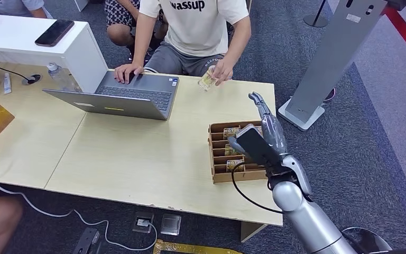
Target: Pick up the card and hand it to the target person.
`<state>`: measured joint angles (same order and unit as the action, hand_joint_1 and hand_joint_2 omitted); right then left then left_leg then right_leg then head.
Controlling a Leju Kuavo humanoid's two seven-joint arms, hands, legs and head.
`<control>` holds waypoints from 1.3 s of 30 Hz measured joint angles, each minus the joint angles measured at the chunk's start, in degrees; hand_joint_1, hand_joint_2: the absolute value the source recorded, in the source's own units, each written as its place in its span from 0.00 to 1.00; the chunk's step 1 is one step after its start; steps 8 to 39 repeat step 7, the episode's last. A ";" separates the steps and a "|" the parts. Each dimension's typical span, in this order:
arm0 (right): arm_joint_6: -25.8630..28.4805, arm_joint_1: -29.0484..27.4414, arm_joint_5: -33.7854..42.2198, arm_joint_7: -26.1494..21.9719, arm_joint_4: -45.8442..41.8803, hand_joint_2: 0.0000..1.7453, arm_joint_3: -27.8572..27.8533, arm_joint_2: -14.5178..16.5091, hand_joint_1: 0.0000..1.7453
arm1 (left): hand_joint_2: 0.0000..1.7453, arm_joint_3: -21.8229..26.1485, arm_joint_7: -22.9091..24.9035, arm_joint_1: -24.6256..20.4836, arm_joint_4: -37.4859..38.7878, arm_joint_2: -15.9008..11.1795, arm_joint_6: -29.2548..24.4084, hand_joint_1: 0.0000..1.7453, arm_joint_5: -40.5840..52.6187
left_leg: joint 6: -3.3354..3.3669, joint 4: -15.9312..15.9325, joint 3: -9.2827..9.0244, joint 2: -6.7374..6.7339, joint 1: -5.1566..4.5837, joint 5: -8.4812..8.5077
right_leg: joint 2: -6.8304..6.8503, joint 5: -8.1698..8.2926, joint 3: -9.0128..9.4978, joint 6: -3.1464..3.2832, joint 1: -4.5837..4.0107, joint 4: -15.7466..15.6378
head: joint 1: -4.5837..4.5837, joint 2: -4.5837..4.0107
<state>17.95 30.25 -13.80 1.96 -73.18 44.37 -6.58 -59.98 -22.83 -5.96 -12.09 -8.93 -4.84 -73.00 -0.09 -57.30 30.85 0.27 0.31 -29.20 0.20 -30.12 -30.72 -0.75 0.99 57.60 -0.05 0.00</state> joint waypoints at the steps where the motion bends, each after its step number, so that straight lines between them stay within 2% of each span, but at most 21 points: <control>1: -0.61 -0.61 2.49 0.28 -0.88 1.00 -0.31 -0.45 0.00 | 0.00 0.02 0.09 0.04 0.00 -0.04 -0.01 0.00 -0.14 | 0.00 0.00 0.00 0.00 0.00 0.00 | 0.00 0.00 0.00 0.00 0.00 0.00 | 0.01 0.00; 7: -3.95 -4.21 15.72 1.53 -5.50 1.00 -1.93 -3.29 0.00 | 0.00 0.42 0.25 0.14 0.00 -0.27 -0.02 0.00 -0.63 | 0.00 0.00 0.00 0.00 0.00 0.00 | 0.00 0.00 -0.01 0.00 0.00 -0.01 | 0.02 0.00; 39: -3.95 -4.21 15.72 1.53 -5.50 1.00 -1.93 -3.29 0.00 | 0.00 0.42 0.25 0.14 0.00 -0.27 -0.02 0.00 -0.63 | 0.00 0.00 0.00 0.00 0.00 0.00 | 0.00 0.00 -0.01 0.00 0.00 -0.01 | 0.02 0.00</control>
